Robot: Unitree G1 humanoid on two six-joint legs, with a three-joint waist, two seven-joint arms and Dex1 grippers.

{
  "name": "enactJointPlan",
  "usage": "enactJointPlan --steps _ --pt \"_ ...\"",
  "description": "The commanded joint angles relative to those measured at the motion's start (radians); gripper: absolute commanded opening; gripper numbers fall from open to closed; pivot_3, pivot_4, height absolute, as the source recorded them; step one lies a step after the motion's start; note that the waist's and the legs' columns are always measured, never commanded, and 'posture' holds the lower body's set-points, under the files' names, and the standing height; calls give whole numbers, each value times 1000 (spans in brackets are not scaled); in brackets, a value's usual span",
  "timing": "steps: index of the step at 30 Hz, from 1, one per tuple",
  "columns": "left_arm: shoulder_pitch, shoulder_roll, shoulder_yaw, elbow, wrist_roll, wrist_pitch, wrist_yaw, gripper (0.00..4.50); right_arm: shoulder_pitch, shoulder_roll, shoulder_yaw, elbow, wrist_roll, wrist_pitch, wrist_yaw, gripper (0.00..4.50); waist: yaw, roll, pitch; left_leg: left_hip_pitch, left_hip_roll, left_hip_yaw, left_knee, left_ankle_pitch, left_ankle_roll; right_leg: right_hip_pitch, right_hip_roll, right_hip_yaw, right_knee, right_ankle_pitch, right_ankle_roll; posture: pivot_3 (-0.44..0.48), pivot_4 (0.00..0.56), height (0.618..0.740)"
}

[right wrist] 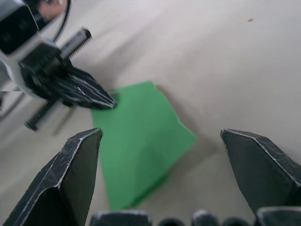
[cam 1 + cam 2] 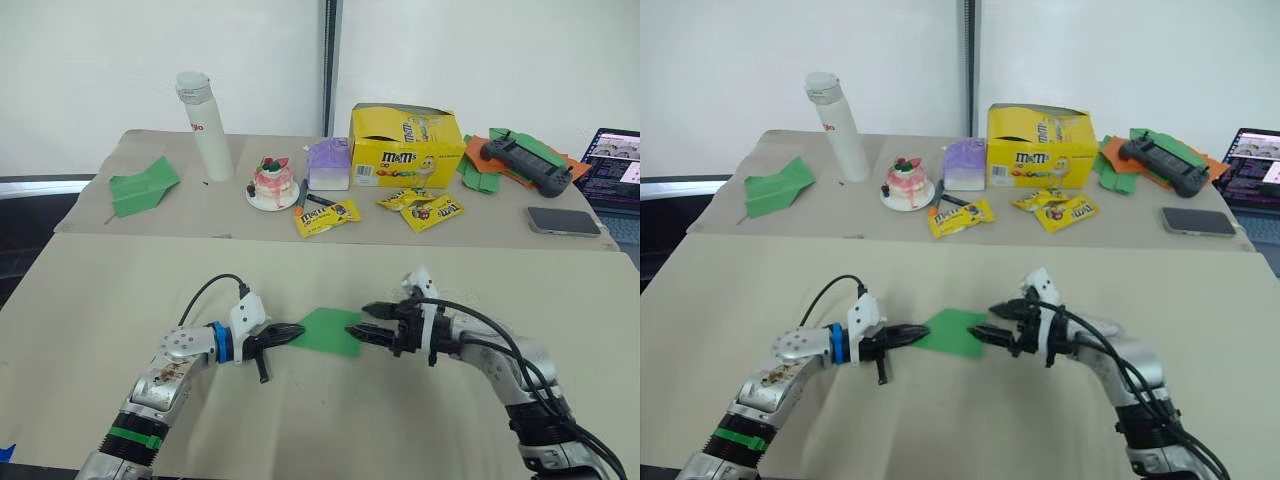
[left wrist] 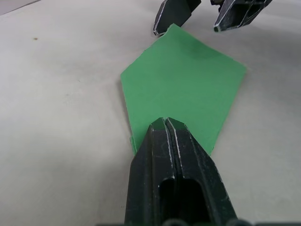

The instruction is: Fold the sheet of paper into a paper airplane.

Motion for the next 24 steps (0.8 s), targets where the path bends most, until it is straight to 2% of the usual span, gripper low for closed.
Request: enactJointPlan --steps 1,10,14,17,24 --pt "25 1 -52 28 40 19 -17 0 -7 -14 -9 -41 39 36 20 3196 1 0 0 0 0 0 0 0 0 0 0 0 0 0 0 0 150 740" --pt "30 3 -54 24 44 19 -21 0 -12 -30 -4 -46 35 31 34 116 1 0 0 -1 0 0 0 0 0 0 0 0 -1 0 0 0 150 740" --pt "40 11 -51 8 41 27 -23 0 -5 -50 10 -75 2 -36 52 49 0 0 0 -1 0 0 0 0 0 0 0 0 -1 0 0 0 150 740" --pt "42 13 -49 2 38 33 -25 0 7 -67 62 -81 -80 -170 81 49 0 0 0 -1 0 0 0 0 0 -1 0 0 -1 0 1 0 150 740" --pt "19 10 -46 24 42 24 -29 0 37 -97 143 -6 -334 -638 115 49 -1 0 0 -1 0 0 0 0 0 -1 0 0 -2 0 1 0 150 740"
